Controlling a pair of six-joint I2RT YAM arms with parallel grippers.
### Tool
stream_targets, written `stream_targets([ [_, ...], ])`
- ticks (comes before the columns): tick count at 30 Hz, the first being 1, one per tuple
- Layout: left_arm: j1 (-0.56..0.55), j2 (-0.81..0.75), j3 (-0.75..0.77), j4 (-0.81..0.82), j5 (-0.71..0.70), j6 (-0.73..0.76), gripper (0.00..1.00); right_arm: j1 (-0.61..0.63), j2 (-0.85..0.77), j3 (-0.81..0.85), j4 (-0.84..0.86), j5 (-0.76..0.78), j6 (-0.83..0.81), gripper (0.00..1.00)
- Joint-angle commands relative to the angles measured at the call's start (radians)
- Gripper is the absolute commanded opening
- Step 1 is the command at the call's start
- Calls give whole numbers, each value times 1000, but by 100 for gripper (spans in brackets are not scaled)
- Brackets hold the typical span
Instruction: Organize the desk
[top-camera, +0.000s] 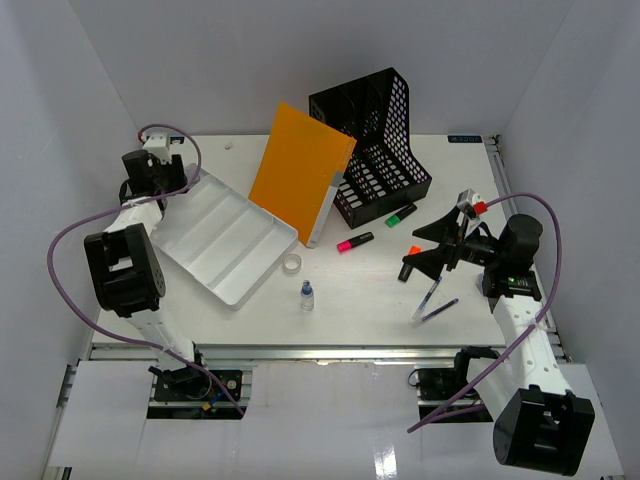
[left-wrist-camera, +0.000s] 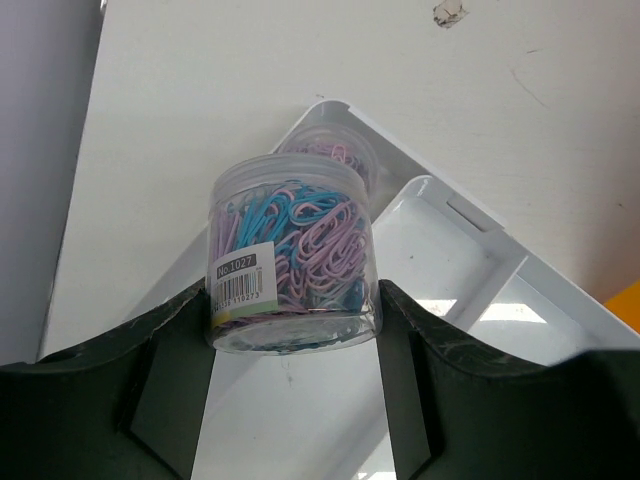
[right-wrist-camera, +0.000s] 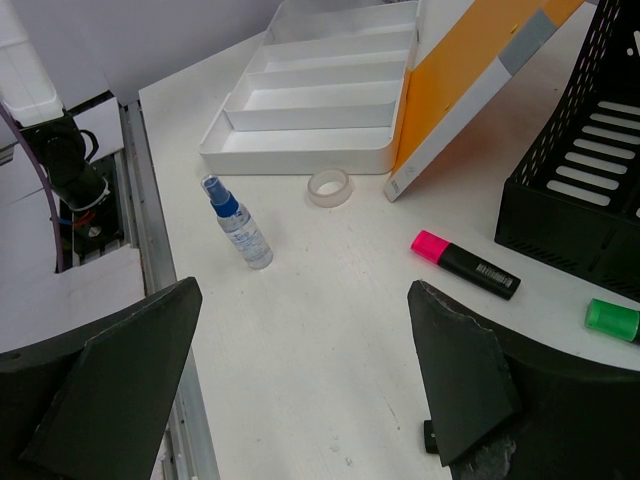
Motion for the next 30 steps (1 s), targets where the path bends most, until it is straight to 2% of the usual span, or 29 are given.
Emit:
stream_targets([
  [1, 33, 42, 33, 89, 79, 94, 3, -15, 5, 2, 35, -28, -3, 90],
  [11, 78, 102, 21, 125, 209, 118, 2, -39, 9, 1, 38, -41, 2, 90],
  [14, 87, 112, 28, 134, 222, 119, 6, -44, 8, 1, 37, -43, 2, 90],
  [17, 91, 118, 35, 135, 214, 123, 17, -49, 9, 1, 38, -48, 1, 90],
  [18, 95, 122, 36, 137, 202, 125, 25, -50, 10, 1, 38, -50, 1, 90],
  [19, 97, 124, 37, 137, 196, 126, 40, -51, 11, 1, 38, -51, 1, 90],
  [21, 100, 126, 37, 133, 190, 128, 85, -53, 9, 2, 38, -52, 1, 90],
  [22, 102, 126, 36, 132, 190, 126, 93, -54, 10, 2, 38, -52, 1, 90],
  [23, 104, 126, 36, 130, 191, 124, 98, -55, 11, 2, 38, -52, 2, 90],
  [30, 104, 95, 48, 127, 186, 72, 98, -62, 7, 0, 39, -57, 0, 90],
])
